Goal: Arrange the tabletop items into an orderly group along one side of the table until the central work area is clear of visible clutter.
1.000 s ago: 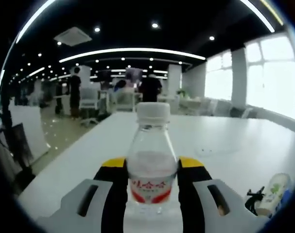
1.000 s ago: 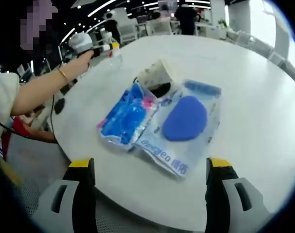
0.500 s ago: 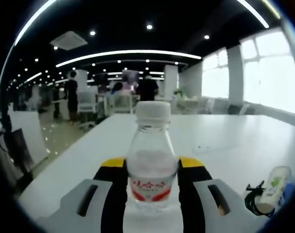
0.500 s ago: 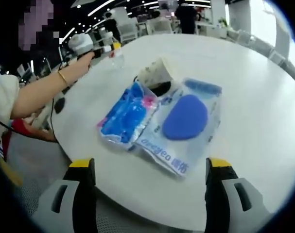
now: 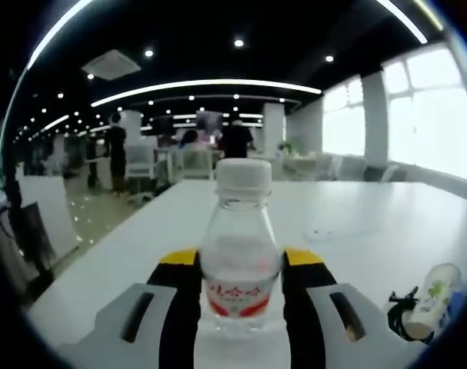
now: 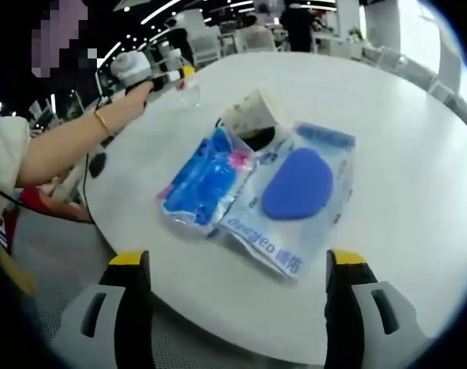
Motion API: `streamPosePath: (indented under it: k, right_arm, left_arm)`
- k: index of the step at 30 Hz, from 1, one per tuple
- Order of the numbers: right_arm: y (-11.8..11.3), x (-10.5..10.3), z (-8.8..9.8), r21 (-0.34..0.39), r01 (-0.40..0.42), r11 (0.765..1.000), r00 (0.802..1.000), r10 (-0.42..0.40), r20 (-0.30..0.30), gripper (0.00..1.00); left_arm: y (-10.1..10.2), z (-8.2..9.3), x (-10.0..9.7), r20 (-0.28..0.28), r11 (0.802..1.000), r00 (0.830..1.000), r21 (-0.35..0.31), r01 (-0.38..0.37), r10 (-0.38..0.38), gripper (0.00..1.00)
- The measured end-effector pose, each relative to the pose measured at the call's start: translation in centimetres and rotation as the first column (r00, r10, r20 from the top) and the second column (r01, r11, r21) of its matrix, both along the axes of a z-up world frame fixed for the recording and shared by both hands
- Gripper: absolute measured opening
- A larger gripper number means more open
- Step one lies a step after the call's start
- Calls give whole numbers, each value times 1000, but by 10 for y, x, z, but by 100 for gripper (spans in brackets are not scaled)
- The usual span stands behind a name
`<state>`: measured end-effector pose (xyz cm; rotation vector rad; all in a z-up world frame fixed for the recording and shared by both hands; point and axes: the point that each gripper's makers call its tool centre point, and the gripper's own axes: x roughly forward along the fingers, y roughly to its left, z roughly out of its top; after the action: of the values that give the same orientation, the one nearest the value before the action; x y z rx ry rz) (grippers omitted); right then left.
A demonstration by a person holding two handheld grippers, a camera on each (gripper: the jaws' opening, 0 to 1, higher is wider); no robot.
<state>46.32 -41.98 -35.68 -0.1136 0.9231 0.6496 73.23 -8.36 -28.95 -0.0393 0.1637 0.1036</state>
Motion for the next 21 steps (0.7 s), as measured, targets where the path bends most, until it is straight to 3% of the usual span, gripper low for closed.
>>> streamPosePath:
  k: [5, 11, 13, 18, 21]
  right_arm:
    - [0, 0, 0, 0, 0, 1000, 1000, 0, 2, 94]
    - [1, 0, 2, 2, -6, 1000, 1000, 6, 8, 95]
    - [3, 1, 4, 12, -7, 1000, 1000, 7, 14, 95]
    - [10, 9, 18, 75, 5, 997, 997, -11, 80, 99]
    - [11, 9, 21, 88, 1, 996, 996, -9, 86, 99]
  left_arm:
    - [4, 0, 1, -19, 1000, 1000, -3, -16, 16, 42]
    - [6, 12, -2, 4, 1000, 1000, -6, -15, 15, 55]
    - [3, 13, -2, 8, 997, 1000, -74, -2, 3, 61]
    - [3, 20, -7, 9, 1000, 1000, -30, 8, -8, 70]
    - [0, 27, -14, 15, 1000, 1000, -20, 20, -20, 68]
